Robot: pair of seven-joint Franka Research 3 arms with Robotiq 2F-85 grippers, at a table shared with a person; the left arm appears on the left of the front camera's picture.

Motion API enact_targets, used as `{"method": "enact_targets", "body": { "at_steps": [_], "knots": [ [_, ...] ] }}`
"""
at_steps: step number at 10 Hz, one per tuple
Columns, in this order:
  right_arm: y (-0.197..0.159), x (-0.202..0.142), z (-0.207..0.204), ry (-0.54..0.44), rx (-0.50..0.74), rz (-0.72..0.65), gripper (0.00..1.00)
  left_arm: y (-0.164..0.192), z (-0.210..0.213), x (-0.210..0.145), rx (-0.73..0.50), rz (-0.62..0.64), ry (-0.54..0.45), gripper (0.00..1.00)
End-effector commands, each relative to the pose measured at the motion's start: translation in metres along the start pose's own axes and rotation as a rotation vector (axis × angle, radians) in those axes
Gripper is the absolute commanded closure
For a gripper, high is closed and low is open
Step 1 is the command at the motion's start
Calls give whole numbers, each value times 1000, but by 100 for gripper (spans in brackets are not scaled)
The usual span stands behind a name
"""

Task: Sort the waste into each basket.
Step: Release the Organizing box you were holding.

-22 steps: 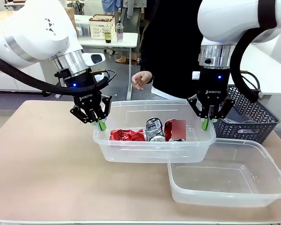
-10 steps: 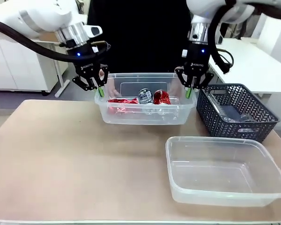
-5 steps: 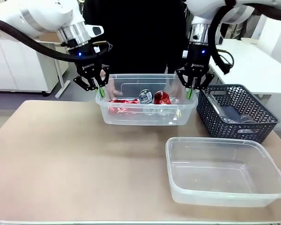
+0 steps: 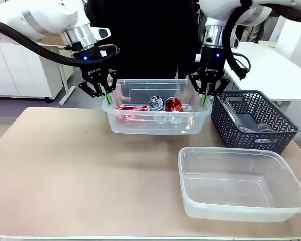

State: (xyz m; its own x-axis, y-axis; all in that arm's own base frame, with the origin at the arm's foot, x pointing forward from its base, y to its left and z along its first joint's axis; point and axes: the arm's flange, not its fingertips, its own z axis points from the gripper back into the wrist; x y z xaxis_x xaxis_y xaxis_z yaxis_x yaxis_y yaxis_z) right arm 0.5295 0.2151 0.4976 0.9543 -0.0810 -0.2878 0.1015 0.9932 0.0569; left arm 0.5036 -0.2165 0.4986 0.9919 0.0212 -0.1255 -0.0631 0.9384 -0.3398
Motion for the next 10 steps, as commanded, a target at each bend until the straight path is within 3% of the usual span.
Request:
{"method": "enact_targets", "body": {
  "at_steps": [1, 2, 3, 4, 5, 7, 8, 9, 10],
  "knots": [
    [1, -4, 1, -2, 5, -2, 94, 2, 2, -3, -3, 6, -16, 93],
    [0, 0, 0, 0, 0, 0, 94, 0, 0, 0, 0, 0, 0, 77],
    [-1, -9, 7, -54, 13, 36, 39, -3, 6, -4, -2, -17, -14, 36],
    [-5, -21, 14, -82, 39, 49, 37, -5, 14, -12, 0, -16, -60, 20],
    [-14, -39, 23, -124, 64, 51, 0, -3, 25, -21, 7, -2, -113, 0],
    [-35, -69, 40, -242, 114, 15, 0, 0, 49, -44, -15, -16, -214, 0],
    [-41, -78, 44, -292, 137, 20, 12, 1, 55, -52, -28, -28, -250, 2],
    [-44, -80, 42, -345, 175, 29, 3, 4, 55, -55, -47, -36, -271, 0],
    [-47, -78, 37, -411, 234, 96, 0, 10, 52, -55, -83, -52, -313, 0]
  ]
}}
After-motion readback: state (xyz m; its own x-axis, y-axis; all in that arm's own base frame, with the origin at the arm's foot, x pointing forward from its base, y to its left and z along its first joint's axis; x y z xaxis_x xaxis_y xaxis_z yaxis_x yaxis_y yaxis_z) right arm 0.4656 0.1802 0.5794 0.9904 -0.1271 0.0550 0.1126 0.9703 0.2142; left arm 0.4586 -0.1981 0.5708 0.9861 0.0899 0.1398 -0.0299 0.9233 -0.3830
